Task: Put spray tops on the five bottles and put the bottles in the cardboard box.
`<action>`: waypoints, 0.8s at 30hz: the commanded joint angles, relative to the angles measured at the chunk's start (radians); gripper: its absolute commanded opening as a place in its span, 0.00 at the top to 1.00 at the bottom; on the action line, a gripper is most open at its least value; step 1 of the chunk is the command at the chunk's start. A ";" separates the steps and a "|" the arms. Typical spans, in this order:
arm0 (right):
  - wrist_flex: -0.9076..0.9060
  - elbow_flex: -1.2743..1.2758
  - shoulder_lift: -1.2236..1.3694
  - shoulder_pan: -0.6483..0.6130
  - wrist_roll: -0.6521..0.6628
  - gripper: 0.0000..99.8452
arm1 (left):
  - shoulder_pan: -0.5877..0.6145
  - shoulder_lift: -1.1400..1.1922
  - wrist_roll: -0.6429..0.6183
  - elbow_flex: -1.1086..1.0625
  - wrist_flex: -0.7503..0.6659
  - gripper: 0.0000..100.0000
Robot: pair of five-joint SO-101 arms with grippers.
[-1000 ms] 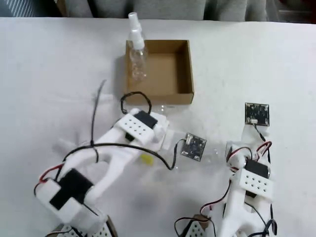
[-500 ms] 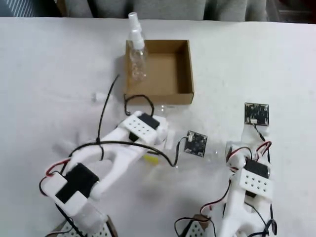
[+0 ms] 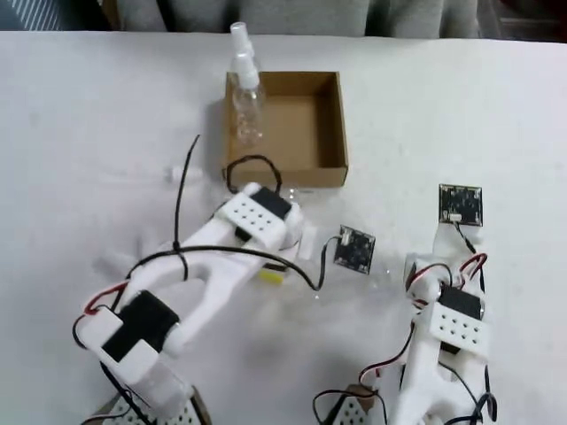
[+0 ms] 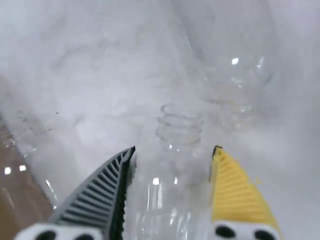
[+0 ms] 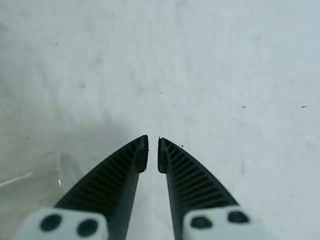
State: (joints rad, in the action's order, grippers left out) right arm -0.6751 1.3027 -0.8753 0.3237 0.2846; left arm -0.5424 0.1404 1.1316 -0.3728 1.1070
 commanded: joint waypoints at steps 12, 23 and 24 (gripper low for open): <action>0.013 -0.005 -0.015 -0.008 0.012 0.98 | 0.068 -0.004 -1.005 0.140 0.143 0.98; 0.016 0.006 -0.016 -0.028 0.012 0.98 | 0.237 -0.008 -1.375 -0.018 -0.080 0.96; 0.016 0.006 -0.016 -0.028 0.012 0.98 | 0.232 -0.010 -1.376 -0.020 -0.080 0.93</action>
State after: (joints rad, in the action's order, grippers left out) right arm -0.6751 1.3180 -0.8753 0.3038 0.2846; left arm -0.3230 0.1435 -0.2202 -0.3775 1.0978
